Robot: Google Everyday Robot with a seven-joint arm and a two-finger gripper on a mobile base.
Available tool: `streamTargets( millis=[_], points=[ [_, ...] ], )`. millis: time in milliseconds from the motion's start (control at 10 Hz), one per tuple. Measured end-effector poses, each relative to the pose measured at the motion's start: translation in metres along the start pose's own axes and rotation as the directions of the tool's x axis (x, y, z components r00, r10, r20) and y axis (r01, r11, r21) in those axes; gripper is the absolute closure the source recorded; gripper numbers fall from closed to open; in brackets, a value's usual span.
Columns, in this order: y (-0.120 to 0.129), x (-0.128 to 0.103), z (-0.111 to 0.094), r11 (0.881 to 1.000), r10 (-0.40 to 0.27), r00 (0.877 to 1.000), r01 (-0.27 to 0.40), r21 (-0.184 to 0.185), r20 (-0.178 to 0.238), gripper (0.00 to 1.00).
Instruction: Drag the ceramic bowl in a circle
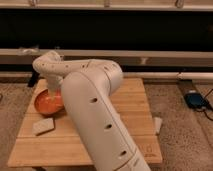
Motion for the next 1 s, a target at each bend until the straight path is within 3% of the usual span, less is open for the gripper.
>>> streamTargets(
  millis=[400, 1000],
  points=[
    [-0.001, 0.006, 0.021, 1.000, 0.007, 0.999, -0.009, -0.025, -0.050, 0.35],
    [-0.007, 0.015, 0.040, 0.999, 0.011, 0.996, -0.015, -0.045, -0.085, 0.35]
  ],
)
